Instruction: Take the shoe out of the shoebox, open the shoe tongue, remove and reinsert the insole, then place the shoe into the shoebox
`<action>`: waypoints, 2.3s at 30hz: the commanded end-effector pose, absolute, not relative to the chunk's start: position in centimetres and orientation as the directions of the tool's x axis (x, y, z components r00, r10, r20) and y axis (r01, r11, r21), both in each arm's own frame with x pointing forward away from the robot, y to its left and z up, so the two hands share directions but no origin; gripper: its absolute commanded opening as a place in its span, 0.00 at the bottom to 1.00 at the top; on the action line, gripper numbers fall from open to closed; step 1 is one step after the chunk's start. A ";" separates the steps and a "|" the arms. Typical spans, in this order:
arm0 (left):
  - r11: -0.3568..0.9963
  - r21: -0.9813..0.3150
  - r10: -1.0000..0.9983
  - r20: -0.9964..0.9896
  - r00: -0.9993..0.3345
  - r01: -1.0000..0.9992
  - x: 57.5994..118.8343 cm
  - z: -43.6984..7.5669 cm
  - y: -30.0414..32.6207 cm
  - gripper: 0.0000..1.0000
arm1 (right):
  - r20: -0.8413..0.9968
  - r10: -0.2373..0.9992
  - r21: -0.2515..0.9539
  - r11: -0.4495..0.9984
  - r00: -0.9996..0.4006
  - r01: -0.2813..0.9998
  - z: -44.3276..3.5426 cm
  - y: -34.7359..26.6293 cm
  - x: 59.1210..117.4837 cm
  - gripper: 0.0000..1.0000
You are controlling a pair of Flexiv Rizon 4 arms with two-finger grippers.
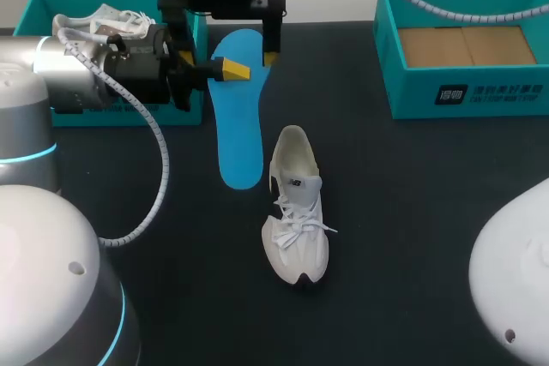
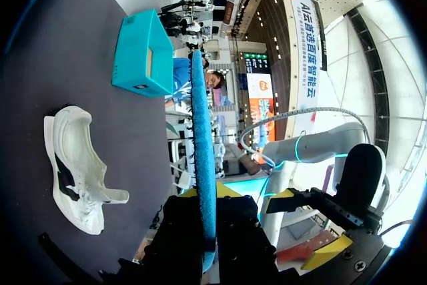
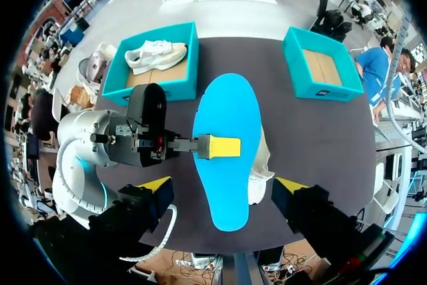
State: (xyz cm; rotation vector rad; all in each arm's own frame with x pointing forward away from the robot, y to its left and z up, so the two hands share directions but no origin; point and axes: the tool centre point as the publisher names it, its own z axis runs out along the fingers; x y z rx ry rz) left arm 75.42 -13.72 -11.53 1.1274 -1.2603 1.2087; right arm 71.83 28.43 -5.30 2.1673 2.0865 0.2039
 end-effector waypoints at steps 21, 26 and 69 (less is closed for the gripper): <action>0.059 -0.050 0.015 0.999 -0.049 -0.997 75.3 -11.4 -13.7 0.00 | 0.220 0.976 0.227 -0.042 -0.009 0.973 -4.8 25.2 71.0 1.00; 0.059 -0.050 0.015 0.999 -0.049 -0.997 75.3 -11.4 -13.7 0.00 | 0.327 0.944 0.223 -0.038 -0.038 0.974 -4.9 24.1 70.9 1.00; 0.059 -0.050 0.015 0.999 -0.049 -0.997 75.3 -11.4 -13.7 0.00 | 0.907 0.361 0.222 0.031 -0.218 0.975 -9.1 18.9 72.5 1.00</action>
